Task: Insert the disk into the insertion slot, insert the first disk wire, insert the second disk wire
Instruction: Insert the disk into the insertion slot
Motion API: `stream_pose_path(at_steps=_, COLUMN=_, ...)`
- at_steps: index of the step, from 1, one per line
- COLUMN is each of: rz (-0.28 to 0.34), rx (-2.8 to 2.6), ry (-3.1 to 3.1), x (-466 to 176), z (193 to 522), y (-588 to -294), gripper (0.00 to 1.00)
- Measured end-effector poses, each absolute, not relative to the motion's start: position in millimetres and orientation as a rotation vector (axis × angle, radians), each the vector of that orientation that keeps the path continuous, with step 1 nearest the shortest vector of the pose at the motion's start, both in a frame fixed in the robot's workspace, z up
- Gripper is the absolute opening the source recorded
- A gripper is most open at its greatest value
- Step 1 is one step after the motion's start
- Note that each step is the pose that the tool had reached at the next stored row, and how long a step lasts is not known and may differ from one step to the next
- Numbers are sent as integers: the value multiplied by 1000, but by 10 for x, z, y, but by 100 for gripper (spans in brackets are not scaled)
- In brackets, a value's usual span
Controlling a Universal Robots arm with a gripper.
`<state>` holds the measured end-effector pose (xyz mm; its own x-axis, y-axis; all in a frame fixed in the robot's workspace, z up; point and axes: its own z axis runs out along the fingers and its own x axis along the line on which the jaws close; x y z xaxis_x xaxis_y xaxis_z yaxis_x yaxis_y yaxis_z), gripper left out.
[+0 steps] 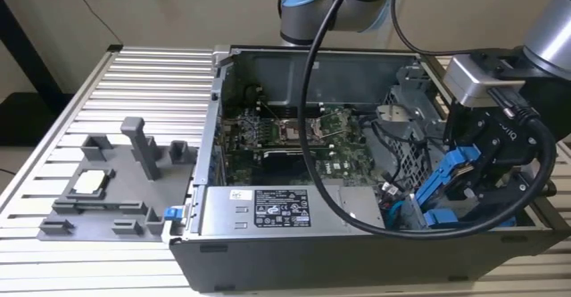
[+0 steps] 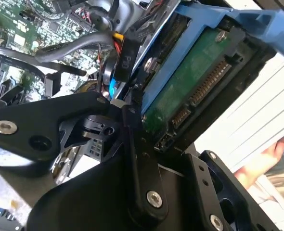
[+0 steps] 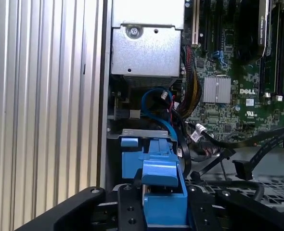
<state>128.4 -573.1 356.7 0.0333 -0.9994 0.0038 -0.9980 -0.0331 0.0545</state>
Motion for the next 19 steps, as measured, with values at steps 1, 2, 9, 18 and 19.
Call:
stream_pose_path(at_steps=1, rz=-55, rx=2228, ry=-2155, x=1284, z=3568, y=-5731, gripper=33)
stream_pose_path(at_steps=2, rz=-54, rx=2227, ry=-2154, x=1283, z=3569, y=-5732, gripper=33)
stream_pose_path(at_steps=9, rz=-55, rx=2228, ry=-2153, x=1284, z=3654, y=-5731, gripper=41)
stream_pose_path(at_steps=18, rz=-56, rx=2228, ry=-2153, x=1284, z=3920, y=-5731, gripper=41)
stream_pose_path(at_steps=19, rz=-56, rx=2228, ry=-2153, x=1284, z=3966, y=-5731, gripper=41)
